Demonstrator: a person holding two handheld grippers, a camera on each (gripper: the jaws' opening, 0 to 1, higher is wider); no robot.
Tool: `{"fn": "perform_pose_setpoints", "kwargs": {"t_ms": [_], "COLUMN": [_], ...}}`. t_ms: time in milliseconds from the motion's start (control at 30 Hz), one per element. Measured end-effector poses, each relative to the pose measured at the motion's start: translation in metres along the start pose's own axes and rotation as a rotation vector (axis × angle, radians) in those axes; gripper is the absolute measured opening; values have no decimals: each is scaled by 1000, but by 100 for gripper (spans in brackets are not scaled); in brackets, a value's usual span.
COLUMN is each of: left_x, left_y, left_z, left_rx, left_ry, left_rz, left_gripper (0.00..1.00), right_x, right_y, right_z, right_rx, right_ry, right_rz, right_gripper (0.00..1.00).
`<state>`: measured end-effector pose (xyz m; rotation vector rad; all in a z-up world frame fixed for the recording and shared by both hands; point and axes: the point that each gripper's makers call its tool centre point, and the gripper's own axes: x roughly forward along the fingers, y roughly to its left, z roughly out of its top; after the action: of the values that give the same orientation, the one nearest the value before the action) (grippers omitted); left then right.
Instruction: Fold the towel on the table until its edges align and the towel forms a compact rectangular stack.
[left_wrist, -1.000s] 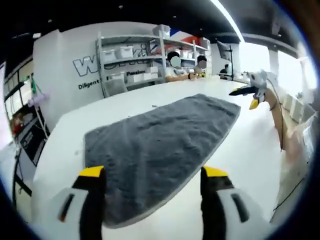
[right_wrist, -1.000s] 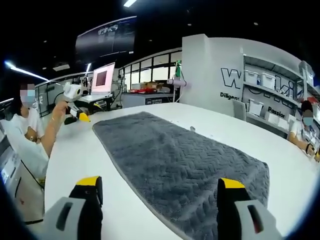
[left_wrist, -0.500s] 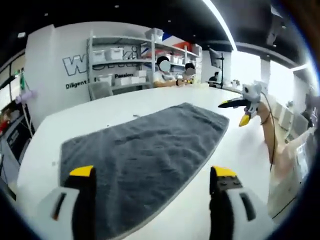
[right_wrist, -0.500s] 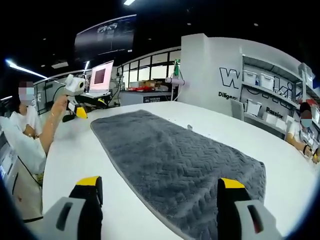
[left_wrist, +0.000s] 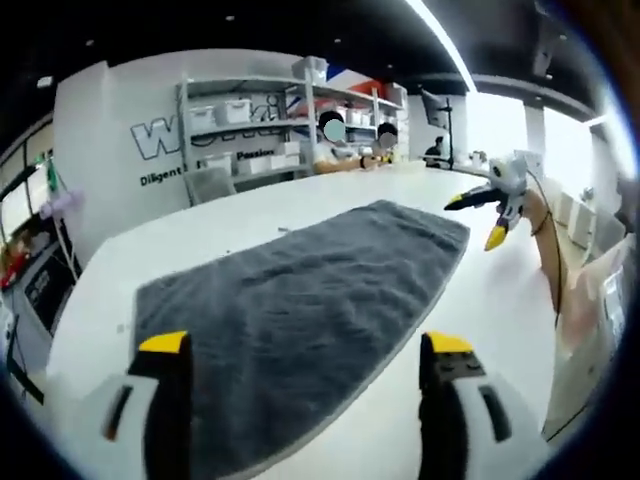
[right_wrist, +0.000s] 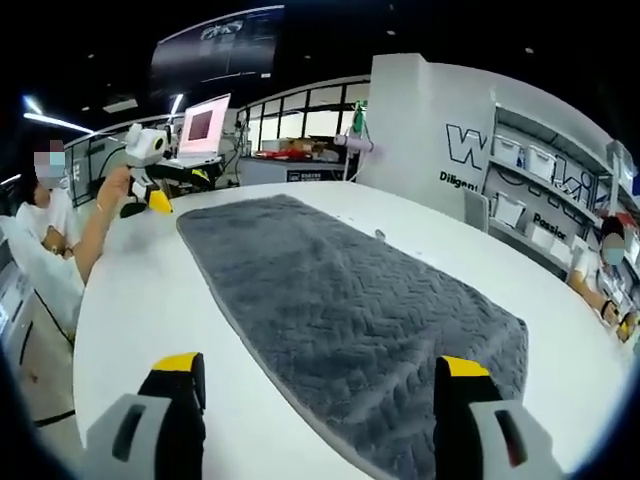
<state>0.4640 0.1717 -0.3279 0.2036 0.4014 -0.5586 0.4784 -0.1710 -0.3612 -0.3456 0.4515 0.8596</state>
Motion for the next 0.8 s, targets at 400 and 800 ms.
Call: {"fn": "perform_pose_setpoints", "kwargs": {"t_ms": [400, 800], "left_x": [-2, -2], "left_y": [6, 8], "left_z": [-8, -15], "left_rx": [-20, -40], "left_ry": [2, 15], "left_rz": [21, 13], "left_gripper": [99, 99], "right_x": [-22, -47], "right_y": [-13, -31], "right_z": [-15, -37], "right_rx": [3, 33], "right_ry": [60, 124], "right_rz": [-59, -131], "right_gripper": [99, 99]}}
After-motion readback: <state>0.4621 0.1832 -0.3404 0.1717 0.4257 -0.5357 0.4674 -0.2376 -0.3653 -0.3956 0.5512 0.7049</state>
